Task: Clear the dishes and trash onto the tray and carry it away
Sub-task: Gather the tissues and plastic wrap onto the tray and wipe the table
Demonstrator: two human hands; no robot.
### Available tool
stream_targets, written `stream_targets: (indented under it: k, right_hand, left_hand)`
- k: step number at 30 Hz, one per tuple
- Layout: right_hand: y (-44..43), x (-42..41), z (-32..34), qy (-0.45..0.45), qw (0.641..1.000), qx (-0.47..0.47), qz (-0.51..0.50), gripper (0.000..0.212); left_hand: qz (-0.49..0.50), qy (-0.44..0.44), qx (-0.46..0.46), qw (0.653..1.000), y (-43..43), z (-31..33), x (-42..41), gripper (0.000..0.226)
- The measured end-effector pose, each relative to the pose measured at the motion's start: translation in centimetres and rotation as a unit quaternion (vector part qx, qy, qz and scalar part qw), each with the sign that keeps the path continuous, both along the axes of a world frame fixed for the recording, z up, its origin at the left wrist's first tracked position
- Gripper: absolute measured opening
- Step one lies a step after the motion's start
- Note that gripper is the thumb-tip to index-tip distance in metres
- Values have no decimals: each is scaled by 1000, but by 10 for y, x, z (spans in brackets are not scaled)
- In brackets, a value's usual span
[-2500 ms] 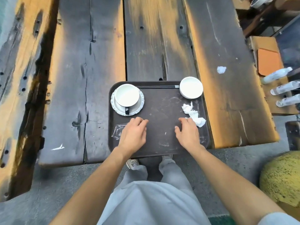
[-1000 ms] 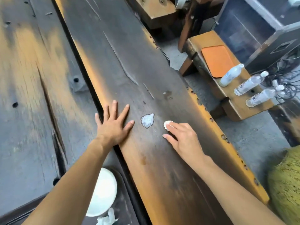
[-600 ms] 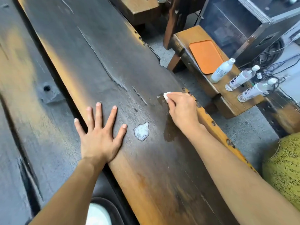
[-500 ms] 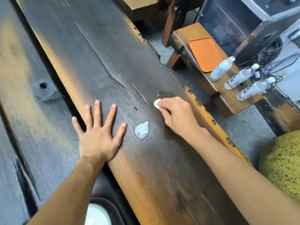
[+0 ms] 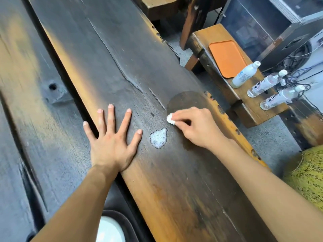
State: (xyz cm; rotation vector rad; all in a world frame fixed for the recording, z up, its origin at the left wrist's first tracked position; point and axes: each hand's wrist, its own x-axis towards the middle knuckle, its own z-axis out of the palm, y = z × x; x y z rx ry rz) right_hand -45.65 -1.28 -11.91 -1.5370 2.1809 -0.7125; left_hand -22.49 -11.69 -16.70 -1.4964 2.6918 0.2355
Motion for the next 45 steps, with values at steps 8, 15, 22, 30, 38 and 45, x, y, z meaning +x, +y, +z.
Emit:
stream_targets:
  k: [8,15,22,30,38,45]
  right_hand:
    - [30,-1,-10,31,980,-11,-194,17]
    - [75,87,-7,-41,987,-48,145,20]
    - [29,26,-11,7,981,-71,-182,18]
    - [92,86,7,-138,979,51,138,15]
    - [-11,26,-3,-89,990,-31,-107,12]
    - [46,71,13,-116,950,176,231,14]
  left_hand:
    - [3,2,2,1000,1,2,-1,72]
    - [-3,15,-4,1000,0,0,0,66]
    - [-1,27,-15,1000,-1,-4,0,57]
    - [19,43,-12,999,-1,-4,-1,56]
    - [21,45,-14,999,-1,-4,-1,56]
    - [27,61,1,998,-1,1,-2,57]
